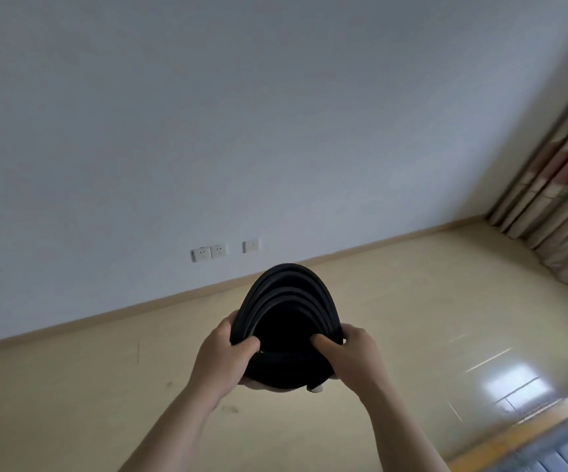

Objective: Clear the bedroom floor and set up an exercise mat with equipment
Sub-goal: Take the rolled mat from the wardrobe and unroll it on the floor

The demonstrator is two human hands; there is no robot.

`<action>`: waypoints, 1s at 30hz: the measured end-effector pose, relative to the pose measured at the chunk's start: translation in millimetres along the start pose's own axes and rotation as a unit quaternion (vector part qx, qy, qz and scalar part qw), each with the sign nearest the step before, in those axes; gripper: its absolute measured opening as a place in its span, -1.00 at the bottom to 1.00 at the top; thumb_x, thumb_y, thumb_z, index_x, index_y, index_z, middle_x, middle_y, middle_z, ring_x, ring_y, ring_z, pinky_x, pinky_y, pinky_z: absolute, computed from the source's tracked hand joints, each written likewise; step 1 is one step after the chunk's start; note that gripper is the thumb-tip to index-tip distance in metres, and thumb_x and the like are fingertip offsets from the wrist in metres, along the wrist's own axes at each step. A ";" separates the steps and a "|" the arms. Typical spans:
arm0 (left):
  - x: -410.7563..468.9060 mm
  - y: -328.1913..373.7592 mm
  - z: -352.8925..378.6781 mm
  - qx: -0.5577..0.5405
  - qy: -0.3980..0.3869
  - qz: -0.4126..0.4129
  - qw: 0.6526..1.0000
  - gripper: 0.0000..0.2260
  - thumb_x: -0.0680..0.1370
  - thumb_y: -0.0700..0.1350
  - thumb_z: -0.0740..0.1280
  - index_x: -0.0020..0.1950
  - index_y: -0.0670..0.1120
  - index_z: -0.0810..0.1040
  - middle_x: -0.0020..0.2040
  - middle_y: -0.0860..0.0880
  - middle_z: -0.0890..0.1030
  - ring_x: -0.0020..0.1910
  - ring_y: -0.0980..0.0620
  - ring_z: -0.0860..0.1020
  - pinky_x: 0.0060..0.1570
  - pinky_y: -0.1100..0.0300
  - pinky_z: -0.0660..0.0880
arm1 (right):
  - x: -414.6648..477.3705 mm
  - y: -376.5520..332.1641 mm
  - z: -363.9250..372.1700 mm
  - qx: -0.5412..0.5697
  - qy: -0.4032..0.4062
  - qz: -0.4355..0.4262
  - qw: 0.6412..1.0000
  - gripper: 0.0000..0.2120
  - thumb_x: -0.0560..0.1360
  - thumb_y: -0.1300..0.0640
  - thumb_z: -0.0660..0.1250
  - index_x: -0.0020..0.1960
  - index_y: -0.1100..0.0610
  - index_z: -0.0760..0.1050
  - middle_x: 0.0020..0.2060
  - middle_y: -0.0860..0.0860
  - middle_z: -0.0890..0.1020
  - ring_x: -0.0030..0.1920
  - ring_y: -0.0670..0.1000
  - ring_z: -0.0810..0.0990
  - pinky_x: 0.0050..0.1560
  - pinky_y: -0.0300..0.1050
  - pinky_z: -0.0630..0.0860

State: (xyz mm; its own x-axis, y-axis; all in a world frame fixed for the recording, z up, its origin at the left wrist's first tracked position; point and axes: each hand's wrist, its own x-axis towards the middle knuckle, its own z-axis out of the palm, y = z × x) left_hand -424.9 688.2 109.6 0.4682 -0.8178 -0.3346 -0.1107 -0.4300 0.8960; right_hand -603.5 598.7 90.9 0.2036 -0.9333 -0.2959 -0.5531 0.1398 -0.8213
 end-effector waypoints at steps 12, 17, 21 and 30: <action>194.7 104.3 37.4 0.034 -0.086 0.065 0.994 -0.80 0.39 -0.08 0.33 -0.12 0.25 0.50 -0.13 0.13 0.61 -0.07 0.01 0.60 -0.05 -0.11 0.60 | 168.3 -57.2 -43.5 0.030 0.102 0.018 0.994 -0.70 0.27 -0.10 0.35 -0.24 0.15 0.57 -0.32 0.13 0.65 -0.23 0.20 0.65 -0.20 0.16 0.61; 272.3 146.6 63.8 0.055 -0.159 0.086 0.982 -0.76 0.40 -0.10 0.32 -0.17 0.30 0.50 -0.15 0.13 0.61 -0.08 0.01 0.61 -0.06 -0.10 0.61 | 224.6 -69.4 -62.8 0.052 0.164 0.063 0.983 -0.70 0.25 -0.11 0.36 -0.25 0.13 0.57 -0.37 0.10 0.64 -0.27 0.17 0.66 -0.21 0.16 0.62; 325.6 178.2 104.1 0.081 -0.235 0.113 0.962 -0.76 0.40 -0.09 0.31 -0.12 0.29 0.47 -0.13 0.15 0.60 -0.07 0.03 0.60 -0.06 -0.09 0.61 | 256.0 -65.4 -86.5 0.070 0.220 0.104 0.967 -0.76 0.32 -0.06 0.38 -0.24 0.13 0.56 -0.46 -0.01 0.57 -0.43 0.04 0.58 -0.29 0.03 0.59; 381.0 225.7 265.8 0.106 -0.365 0.099 0.920 -0.75 0.45 -0.14 0.32 -0.02 0.22 0.47 -0.06 0.07 0.61 -0.08 -0.03 0.62 -0.17 -0.02 0.64 | 306.4 -3.8 -192.2 0.072 0.326 0.186 0.924 -0.79 0.33 -0.08 0.37 -0.25 0.07 0.56 -0.37 0.03 0.64 -0.30 0.09 0.66 -0.26 0.02 0.61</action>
State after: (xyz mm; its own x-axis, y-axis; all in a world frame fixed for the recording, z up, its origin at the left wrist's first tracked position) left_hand -504.5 177.9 106.7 -0.2837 -0.8937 -0.3477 -0.3347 -0.2475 0.9092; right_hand -694.3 248.6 97.1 -0.5339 -0.8069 -0.2525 -0.3642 0.4890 -0.7926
